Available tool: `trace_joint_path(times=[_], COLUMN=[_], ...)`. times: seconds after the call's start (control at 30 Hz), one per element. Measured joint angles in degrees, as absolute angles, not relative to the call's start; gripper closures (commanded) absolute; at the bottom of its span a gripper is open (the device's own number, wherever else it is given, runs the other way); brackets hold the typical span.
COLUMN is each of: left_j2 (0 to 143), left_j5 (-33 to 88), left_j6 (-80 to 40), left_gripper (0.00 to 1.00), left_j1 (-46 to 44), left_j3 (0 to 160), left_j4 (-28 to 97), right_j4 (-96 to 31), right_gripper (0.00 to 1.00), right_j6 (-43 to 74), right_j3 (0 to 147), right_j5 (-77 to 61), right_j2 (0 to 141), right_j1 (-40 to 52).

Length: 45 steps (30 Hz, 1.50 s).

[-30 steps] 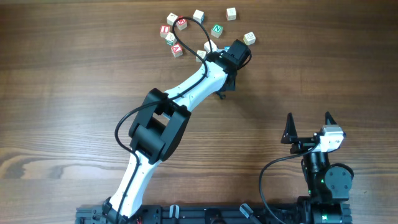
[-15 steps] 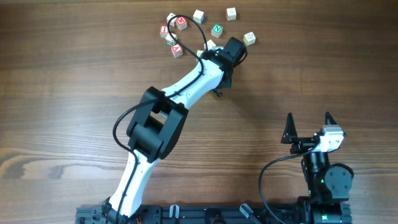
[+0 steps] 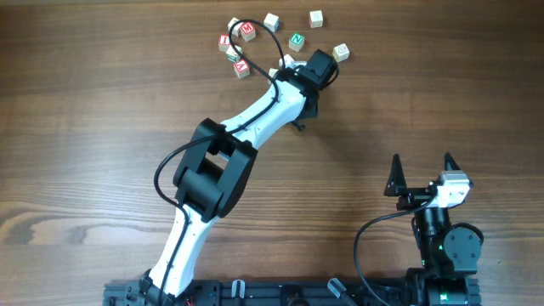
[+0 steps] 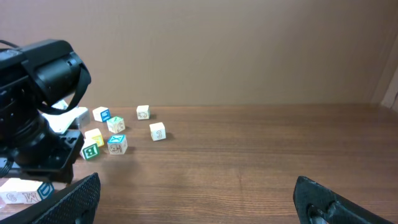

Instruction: Form a horizontal line

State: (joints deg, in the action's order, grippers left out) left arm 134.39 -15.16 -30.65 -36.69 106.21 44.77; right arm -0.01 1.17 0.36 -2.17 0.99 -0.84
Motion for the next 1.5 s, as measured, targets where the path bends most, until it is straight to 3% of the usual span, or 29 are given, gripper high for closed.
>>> trace_joint_path(times=[0.27, 0.43, 0.77, 1.5], left_j2=[132.3, 130.5, 130.5, 130.5], left_j5=[-15.1, -14.7, -2.1, 4.4], left_j6=[-29.5, -31.2, -33.1, -33.3], left_gripper=[0.96, 0.96, 0.96, 0.96], left_j1=[-35.4, -30.1, -19.3, -23.1], left_j3=[112.9, 113.6, 113.6, 106.3], left_j4=[45.0, 49.3, 50.8, 51.0], right_j4=[0.0, 0.0, 0.0, 0.0], right_gripper=[0.00, 0.00, 0.01, 0.00], right_j6=[1.2, 1.2, 1.2, 1.2], right_j3=[0.4, 0.4, 0.4, 0.4], right_j5=[-2.2, -2.2, -2.2, -2.2], right_j2=[1.0, 1.0, 1.0, 1.0], right_j1=[-0.8, -0.8, -0.8, -0.8])
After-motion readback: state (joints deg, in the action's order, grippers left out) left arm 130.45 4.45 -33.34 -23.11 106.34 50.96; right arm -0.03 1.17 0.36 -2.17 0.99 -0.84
